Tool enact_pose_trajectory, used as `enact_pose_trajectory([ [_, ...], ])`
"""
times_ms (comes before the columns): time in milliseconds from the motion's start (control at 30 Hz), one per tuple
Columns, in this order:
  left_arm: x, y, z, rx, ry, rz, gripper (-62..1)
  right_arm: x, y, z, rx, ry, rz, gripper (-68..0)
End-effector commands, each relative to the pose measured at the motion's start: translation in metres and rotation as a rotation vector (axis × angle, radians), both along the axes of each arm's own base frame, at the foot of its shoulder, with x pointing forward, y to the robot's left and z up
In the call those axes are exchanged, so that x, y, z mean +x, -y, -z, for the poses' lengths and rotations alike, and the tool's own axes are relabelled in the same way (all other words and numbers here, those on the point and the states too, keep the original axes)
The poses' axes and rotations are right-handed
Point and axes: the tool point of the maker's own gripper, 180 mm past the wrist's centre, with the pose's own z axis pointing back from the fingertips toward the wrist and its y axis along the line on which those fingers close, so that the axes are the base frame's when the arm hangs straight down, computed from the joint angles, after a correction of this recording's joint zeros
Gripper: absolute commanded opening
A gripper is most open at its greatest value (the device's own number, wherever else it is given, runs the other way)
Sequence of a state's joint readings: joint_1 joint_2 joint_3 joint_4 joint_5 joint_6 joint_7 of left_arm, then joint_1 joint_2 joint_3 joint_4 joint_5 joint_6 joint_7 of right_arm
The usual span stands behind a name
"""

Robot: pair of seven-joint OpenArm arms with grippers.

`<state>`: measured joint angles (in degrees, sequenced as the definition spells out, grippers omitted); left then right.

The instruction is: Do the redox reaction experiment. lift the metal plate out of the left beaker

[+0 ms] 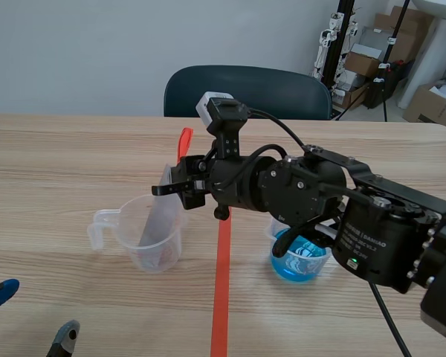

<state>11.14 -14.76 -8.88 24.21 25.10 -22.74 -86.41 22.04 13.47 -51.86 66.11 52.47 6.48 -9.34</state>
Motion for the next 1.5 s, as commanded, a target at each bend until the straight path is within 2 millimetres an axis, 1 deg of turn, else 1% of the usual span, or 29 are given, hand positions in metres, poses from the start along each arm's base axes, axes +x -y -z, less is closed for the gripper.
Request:
enact_pose_trajectory([
  [0, -0.002, -0.005, -0.01, -0.013, 0.044, 0.0, 1.4, 0.008, -0.008, -0.022, 0.039, 0.049, -0.017, -60.1],
  [133, -0.002, -0.005, -0.01, -0.013, 0.044, 0.0, 1.4, 0.008, -0.008, -0.021, 0.033, 0.054, -0.019, -61.4],
  [233, -0.002, -0.005, -0.01, -0.013, 0.044, 0.0, 1.4, 0.005, -0.01, -0.022, 0.019, 0.074, -0.046, -66.3],
  [267, -0.002, -0.005, -0.01, -0.013, 0.044, 0.0, 1.4, 0.004, -0.011, -0.022, 0.016, 0.078, -0.054, -66.9],
  [533, -0.002, -0.005, -0.01, -0.013, 0.044, 0.0, 1.4, 0.0, -0.014, -0.022, -0.007, 0.108, -0.096, -66.9],
  [733, -0.002, -0.005, -0.01, -0.013, 0.044, 0.0, 1.4, -0.001, -0.014, -0.018, -0.071, 0.157, -0.131, -66.9],
  [867, -0.002, -0.005, -0.01, -0.013, 0.044, 0.0, 1.4, -0.008, -0.018, -0.019, -0.084, 0.182, -0.188, -66.9],
  [967, -0.002, -0.005, -0.01, -0.013, 0.044, 0.0, 1.4, -0.009, -0.021, -0.022, -0.079, 0.192, -0.198, -66.9],
  [1033, -0.002, -0.005, -0.01, -0.013, 0.044, 0.0, 1.4, -0.014, -0.026, -0.027, -0.066, 0.205, -0.234, -66.9],
  [1167, -0.002, -0.005, -0.01, -0.013, 0.044, 0.0, 1.4, -0.018, -0.031, -0.036, -0.059, 0.22, -0.255, -66.9],
  [1467, -0.002, -0.005, -0.01, -0.013, 0.044, 0.0, 1.4, -0.029, -0.041, -0.049, -0.064, 0.258, -0.321, -66.9],
])
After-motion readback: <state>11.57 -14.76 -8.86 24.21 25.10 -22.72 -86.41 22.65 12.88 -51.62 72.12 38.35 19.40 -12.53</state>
